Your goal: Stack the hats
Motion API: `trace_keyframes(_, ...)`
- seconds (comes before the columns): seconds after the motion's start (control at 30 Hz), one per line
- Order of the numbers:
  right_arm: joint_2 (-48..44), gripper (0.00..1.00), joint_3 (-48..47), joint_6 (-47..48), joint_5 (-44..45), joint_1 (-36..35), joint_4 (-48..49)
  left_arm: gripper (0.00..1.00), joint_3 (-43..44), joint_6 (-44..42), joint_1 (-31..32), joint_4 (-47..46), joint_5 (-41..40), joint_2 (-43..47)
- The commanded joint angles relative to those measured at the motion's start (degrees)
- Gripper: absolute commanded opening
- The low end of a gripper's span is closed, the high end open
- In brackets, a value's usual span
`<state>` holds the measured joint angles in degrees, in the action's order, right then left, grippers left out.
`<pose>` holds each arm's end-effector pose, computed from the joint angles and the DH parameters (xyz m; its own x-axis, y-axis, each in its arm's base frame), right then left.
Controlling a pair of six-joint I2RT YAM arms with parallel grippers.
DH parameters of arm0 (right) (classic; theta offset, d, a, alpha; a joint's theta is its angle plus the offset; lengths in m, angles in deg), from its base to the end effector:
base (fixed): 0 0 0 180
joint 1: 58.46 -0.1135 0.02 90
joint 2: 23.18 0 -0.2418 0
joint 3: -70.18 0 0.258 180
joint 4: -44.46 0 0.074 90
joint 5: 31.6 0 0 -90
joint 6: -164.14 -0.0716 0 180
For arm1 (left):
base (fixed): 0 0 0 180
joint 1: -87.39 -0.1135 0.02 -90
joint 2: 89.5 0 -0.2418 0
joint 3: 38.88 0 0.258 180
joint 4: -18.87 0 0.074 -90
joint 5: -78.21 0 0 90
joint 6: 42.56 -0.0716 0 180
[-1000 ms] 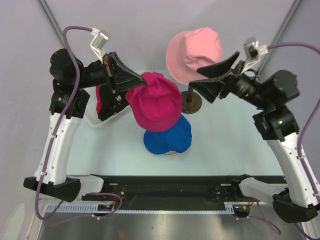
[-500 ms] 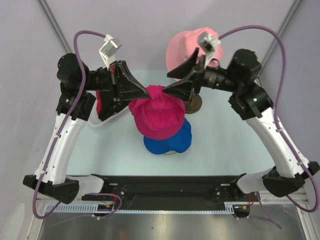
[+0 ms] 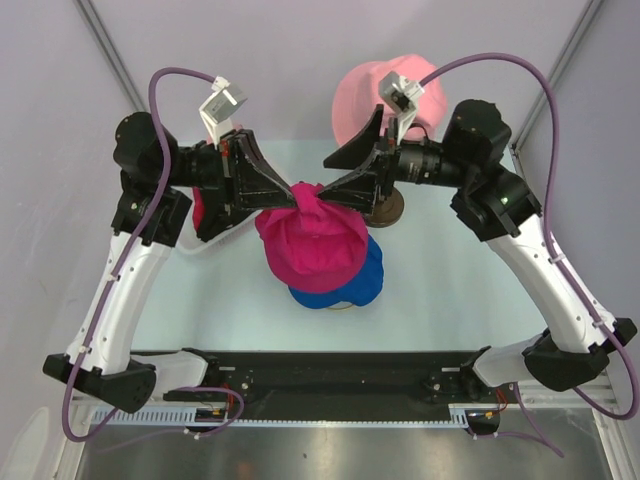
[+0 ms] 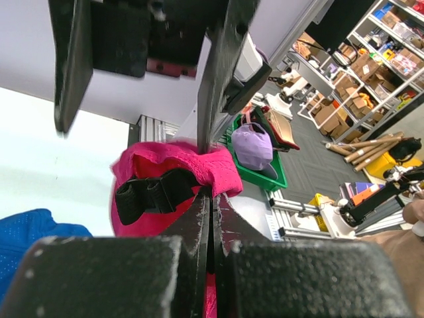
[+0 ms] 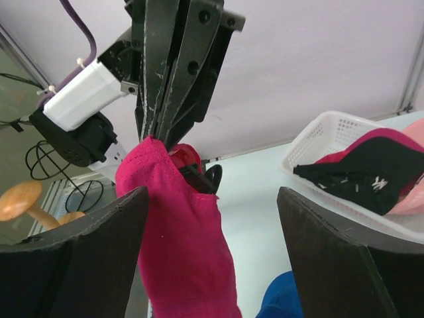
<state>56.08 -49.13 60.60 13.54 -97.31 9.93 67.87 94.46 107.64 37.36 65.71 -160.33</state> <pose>0.1993 0.2254 0.5291 -0.1593 0.0848 -0.9836 -0.9814 0.0944 0.1671 0.1962 -0.1469 0.5201 -0.5026 0.0166 -0.8644 0.8524 -0.1572 -0.4986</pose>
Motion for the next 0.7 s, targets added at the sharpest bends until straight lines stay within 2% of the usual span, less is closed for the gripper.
trace_keyframes(0.0, -1.14, 0.84, -3.73, -3.42, -4.26, 1.24, 4.56, 0.00, 0.13, 0.61, 0.49, -2.23, 1.17, 0.96)
trace_keyframes(0.43, 1.68, 0.83, -6.81, 1.06, -3.66, -4.74, -8.43, 0.00, 0.75, -0.53, 0.58, -1.35, 0.38, 0.16)
trace_keyframes(0.5, 1.51, 0.71, -6.90, 1.76, -3.39, -4.83, -9.68, 0.00, 0.75, -1.23, 0.58, -1.00, 0.03, 0.16)
trace_keyframes(0.53, 1.42, 0.58, -6.90, 1.68, -3.13, -4.92, -10.03, 0.00, 0.66, -1.41, 0.58, -0.65, -0.15, -0.01)
trace_keyframes(0.57, 1.16, 0.31, -6.81, 1.68, -2.60, -5.09, -9.95, 0.00, 0.75, -2.45, 0.58, -0.03, -0.93, -0.01)
trace_keyframes(0.6, 0.98, 0.17, -6.55, 1.33, -2.25, -5.18, -9.51, 0.01, 1.27, -3.77, 0.58, 1.02, -1.72, -0.10)
trace_keyframes(0.63, 0.89, 0.03, -6.46, 1.06, -1.99, -5.27, -8.46, 0.17, 1.97, -5.70, 0.58, 5.90, -2.78, -0.19)
trace_keyframes(0.67, 0.72, 0.00, -6.46, 0.62, -1.55, -5.27, -7.75, 0.28, 2.85, -10.68, 0.49, 8.91, -4.27, -0.45)
